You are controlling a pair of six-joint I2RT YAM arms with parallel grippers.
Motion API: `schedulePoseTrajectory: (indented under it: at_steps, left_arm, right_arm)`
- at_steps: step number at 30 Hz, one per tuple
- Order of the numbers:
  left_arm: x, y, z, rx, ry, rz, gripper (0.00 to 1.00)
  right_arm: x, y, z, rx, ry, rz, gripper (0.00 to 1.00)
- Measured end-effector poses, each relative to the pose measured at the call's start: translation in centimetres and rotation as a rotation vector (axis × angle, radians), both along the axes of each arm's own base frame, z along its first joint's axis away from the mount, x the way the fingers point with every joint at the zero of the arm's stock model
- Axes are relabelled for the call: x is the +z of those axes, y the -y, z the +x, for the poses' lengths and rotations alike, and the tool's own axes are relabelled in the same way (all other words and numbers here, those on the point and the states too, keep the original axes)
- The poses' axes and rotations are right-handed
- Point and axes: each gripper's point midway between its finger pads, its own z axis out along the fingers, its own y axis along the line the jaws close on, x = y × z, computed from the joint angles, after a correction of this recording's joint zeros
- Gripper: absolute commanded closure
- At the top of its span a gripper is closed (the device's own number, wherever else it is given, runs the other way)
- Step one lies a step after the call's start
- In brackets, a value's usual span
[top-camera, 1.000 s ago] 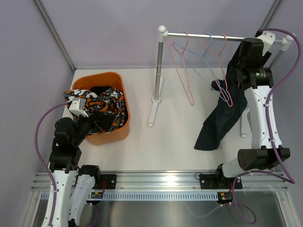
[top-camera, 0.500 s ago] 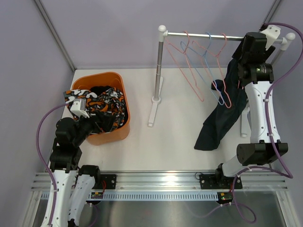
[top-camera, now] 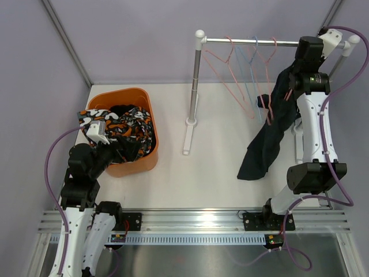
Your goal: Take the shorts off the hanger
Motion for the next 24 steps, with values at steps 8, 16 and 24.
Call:
schedulePoseTrajectory:
  at_steps: [8, 16, 24]
  left_arm:
    - [-0.2, -0.1, -0.1, 0.004, -0.009, 0.002, 0.01]
    - [-0.3, -0.1, 0.0, 0.008, -0.011, 0.003, 0.01]
    - [-0.3, -0.3, 0.0, 0.015, -0.012, 0.005, 0.01]
  right_arm:
    - [0.5, -0.6, -1.7, 0.025, 0.033, 0.021, 1.00]
    - [3.0, -2.4, -4.6, 0.119, 0.070, 0.060, 1.00]
    - [5.4, -4.3, -9.2, 0.216, 0.099, 0.102, 1.00]
